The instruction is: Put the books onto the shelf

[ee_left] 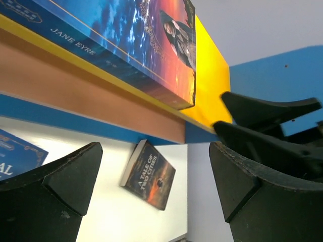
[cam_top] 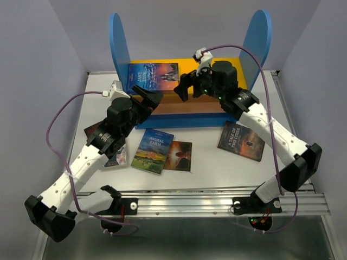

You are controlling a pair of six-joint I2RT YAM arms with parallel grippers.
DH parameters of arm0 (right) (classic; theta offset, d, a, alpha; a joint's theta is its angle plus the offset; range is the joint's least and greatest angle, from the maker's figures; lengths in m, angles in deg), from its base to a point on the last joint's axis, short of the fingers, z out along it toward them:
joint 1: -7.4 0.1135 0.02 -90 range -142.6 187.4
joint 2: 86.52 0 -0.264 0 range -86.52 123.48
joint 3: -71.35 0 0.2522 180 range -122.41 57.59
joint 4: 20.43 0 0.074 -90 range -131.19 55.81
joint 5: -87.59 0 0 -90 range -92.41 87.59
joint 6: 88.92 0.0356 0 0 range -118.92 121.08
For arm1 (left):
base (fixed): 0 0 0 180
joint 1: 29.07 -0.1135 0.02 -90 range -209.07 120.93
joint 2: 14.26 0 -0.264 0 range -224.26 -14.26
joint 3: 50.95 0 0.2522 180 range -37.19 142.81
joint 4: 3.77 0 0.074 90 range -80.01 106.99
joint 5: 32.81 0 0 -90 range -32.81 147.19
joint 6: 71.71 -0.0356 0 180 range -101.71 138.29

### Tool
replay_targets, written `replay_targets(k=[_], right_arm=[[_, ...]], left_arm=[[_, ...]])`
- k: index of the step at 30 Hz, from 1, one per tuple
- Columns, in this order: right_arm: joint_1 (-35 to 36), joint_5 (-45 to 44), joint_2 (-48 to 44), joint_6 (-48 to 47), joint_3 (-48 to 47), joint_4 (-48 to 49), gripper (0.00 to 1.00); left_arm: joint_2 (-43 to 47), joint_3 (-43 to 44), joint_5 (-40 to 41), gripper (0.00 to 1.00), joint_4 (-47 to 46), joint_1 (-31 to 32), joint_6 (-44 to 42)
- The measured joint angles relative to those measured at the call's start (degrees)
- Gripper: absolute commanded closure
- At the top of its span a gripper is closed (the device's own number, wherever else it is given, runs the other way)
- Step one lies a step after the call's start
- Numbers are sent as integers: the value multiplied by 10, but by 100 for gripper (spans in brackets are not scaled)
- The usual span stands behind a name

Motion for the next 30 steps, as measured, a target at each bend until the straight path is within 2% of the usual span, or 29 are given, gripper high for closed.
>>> replay_targets(k=[6, 11, 16, 20, 22, 23, 25, 28, 30], right_arm=[[0, -34, -125, 25, 74, 3, 0], [0, -37, -266, 98, 210, -17, 0], [0, 7, -324, 156, 318, -37, 0], [4, 42, -311, 189, 384, -48, 0], [10, 55, -295, 208, 420, -27, 0], [12, 61, -280, 218, 437, -12, 0], [20, 69, -237, 231, 465, 25, 0], [30, 71, -169, 239, 468, 69, 0], [34, 69, -116, 242, 457, 103, 0]], left_arm=[[51, -23, -29, 1, 23, 0, -78], [61, -74, -63, 1, 40, 0, -133], [41, -135, -67, 1, 75, 0, -154], [35, -194, -51, 3, 92, 0, -142], [28, -212, -43, 12, 92, -4, -131], [24, -218, -41, 23, 91, -7, -126], [7, -242, -37, 38, 84, -27, -115], [-24, -258, -42, 47, 78, -62, -108], [-50, -261, -42, 49, 73, -79, -107]])
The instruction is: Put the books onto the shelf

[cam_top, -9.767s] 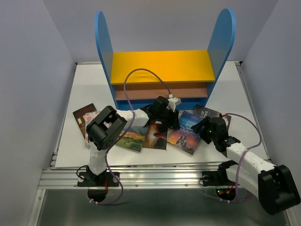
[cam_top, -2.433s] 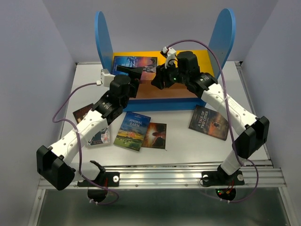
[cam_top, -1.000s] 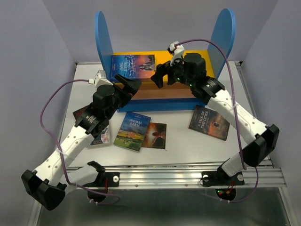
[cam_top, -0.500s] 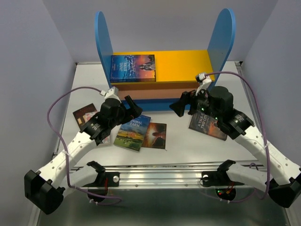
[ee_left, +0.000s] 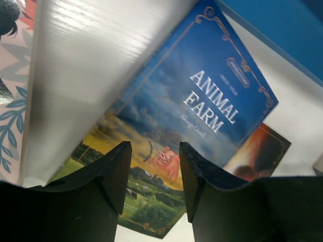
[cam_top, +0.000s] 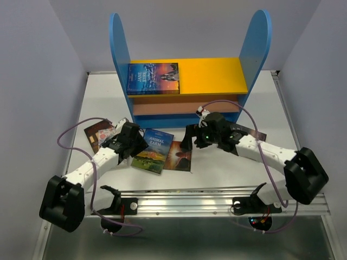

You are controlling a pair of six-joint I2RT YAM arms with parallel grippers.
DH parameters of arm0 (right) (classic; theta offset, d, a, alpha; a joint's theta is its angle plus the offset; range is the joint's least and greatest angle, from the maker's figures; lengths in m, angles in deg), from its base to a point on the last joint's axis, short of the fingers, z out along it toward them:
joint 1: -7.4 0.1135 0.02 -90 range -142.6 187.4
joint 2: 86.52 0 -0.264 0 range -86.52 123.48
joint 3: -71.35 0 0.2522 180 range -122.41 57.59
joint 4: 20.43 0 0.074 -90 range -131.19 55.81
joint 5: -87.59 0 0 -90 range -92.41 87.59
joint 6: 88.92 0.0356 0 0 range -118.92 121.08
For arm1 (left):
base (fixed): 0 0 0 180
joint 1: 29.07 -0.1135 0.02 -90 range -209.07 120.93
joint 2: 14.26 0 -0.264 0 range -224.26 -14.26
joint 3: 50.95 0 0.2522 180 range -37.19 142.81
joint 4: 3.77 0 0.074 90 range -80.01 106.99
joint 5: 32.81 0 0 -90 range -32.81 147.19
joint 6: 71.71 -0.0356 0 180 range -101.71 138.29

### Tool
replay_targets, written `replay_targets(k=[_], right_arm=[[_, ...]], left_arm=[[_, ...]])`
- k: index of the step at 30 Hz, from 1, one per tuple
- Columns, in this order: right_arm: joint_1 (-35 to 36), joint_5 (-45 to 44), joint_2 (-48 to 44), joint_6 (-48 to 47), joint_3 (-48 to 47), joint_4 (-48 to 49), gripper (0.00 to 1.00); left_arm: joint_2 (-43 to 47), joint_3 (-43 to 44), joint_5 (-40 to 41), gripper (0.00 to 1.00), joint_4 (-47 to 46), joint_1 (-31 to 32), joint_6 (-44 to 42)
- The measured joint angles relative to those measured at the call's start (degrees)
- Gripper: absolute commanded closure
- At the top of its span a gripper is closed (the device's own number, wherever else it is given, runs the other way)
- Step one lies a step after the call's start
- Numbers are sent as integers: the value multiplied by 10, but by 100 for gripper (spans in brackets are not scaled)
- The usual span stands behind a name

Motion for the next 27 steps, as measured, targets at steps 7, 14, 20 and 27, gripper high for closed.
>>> replay_targets(k=[7, 14, 20, 27], right_arm=[[3, -19, 135, 8, -65, 84, 0], [6, -23, 230, 15, -121, 136, 0], [10, -23, 275, 22, -144, 142, 0], [30, -19, 301, 27, -162, 163, 0]], left_arm=[[-48, 0, 5, 52, -13, -18, 8], [-51, -14, 18, 55, -12, -30, 28], [-59, -17, 23, 57, -12, -30, 38], [-62, -17, 25, 57, -12, -30, 44]])
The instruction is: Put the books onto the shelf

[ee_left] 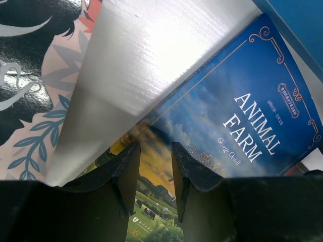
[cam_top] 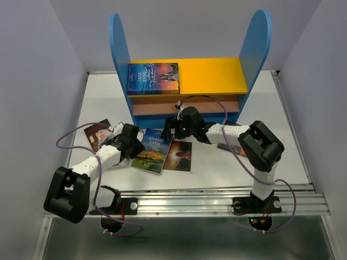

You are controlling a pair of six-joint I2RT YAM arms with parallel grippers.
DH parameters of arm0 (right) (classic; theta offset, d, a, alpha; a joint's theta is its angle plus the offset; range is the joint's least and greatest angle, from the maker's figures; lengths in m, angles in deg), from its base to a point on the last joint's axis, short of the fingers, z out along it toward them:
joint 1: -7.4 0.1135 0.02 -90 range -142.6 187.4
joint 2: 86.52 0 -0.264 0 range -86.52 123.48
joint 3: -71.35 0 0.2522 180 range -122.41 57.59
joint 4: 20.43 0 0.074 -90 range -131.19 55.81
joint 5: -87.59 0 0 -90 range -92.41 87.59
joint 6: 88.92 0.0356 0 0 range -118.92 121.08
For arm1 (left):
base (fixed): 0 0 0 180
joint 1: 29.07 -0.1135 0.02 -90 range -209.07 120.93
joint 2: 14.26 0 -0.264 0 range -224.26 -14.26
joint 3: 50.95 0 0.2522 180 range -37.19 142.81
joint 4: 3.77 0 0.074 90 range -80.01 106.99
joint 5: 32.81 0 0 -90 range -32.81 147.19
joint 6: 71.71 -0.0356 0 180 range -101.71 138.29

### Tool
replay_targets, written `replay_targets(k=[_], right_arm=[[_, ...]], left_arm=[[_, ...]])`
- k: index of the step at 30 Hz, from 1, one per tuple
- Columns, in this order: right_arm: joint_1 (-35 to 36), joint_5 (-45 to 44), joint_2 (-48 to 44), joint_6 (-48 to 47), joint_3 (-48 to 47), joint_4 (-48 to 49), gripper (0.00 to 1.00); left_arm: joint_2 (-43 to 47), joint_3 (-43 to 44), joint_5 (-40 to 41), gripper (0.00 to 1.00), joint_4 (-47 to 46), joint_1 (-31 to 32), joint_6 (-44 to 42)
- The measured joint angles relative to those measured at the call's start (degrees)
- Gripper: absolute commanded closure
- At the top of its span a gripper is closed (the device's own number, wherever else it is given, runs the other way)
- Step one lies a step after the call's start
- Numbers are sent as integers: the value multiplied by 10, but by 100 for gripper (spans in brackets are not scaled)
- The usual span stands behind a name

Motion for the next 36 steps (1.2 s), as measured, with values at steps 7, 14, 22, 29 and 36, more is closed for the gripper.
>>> replay_targets(k=[7, 14, 22, 29, 36], right_arm=[[7, 0, 20, 10, -14, 22, 0], [17, -46, 10, 52, 3, 34, 0], [51, -143, -23, 95, 43, 32, 0], [83, -237, -24, 133, 80, 61, 0], [94, -277, -26, 154, 110, 117, 0]], left_arm=[[0, 0, 4, 57, 0, 0, 0], [0, 0, 5, 58, 1, 0, 0], [0, 0, 3, 59, 0, 0, -3], [0, 0, -6, 59, -1, 0, -7], [0, -1, -15, 59, -5, 0, -9]])
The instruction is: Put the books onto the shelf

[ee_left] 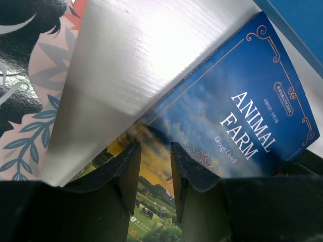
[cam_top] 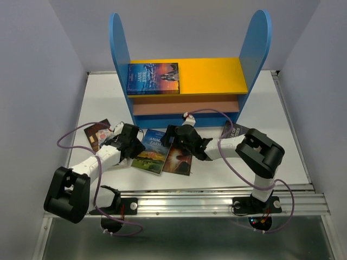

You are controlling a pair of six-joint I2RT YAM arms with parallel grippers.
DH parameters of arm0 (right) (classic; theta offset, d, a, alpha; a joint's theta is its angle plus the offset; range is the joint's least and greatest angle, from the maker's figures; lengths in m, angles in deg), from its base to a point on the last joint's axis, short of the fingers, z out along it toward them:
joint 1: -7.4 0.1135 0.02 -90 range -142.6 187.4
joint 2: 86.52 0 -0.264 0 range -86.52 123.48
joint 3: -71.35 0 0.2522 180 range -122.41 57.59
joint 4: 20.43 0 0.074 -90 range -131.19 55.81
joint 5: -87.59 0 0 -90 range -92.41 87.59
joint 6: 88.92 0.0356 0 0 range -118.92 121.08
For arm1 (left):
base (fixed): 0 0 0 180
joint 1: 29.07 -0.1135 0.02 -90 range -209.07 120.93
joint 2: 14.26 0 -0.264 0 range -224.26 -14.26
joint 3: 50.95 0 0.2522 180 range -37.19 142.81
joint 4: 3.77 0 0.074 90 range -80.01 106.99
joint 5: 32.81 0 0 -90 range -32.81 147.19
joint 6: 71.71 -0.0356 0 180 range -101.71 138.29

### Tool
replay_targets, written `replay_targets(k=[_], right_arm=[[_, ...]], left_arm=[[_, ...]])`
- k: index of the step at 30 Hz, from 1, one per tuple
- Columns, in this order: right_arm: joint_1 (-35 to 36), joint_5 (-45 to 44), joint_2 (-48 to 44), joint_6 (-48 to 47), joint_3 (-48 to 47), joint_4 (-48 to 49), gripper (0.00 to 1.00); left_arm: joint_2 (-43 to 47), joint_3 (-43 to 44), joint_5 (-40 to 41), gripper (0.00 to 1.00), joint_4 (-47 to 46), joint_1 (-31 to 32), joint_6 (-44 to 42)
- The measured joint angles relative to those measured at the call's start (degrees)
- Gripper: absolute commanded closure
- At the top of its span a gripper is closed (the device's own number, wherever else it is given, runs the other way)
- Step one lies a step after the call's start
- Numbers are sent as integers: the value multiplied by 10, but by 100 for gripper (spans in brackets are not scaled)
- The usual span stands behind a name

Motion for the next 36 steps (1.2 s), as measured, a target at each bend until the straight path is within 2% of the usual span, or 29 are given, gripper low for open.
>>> replay_targets(k=[9, 15, 21, 24, 27, 28, 30, 31, 32, 35, 36], right_arm=[[3, 27, 13, -13, 26, 87, 7], [4, 46, 23, -18, 36, 132, 19], [7, 52, 28, -14, 59, 184, 42], [8, 58, 34, -12, 72, 215, 59], [8, 61, 38, -11, 78, 226, 71], [8, 62, 40, -10, 78, 232, 81], [8, 65, 40, -9, 78, 247, 91], [9, 67, 40, -9, 77, 258, 99], [9, 68, 40, -9, 77, 263, 99], [11, 68, 40, -11, 84, 273, 99], [12, 68, 38, -11, 89, 278, 99]], left_arm=[[0, 0, -16, 61, -6, 0, -8], [0, 0, -23, 61, -8, 0, -14], [-7, 0, -25, 62, -13, 2, -20], [-8, 0, -25, 62, -17, 4, -22], [-11, 0, -25, 61, -24, 7, -23], [-12, 0, -25, 61, -27, 8, -23], [-12, 0, -25, 61, -31, 10, -24], [-12, 0, -25, 61, -32, 12, -26], [-12, 0, -27, 60, -35, 14, -26], [-5, 0, -34, 47, -37, 20, -32], [-2, 1, -39, 34, -36, 22, -34]])
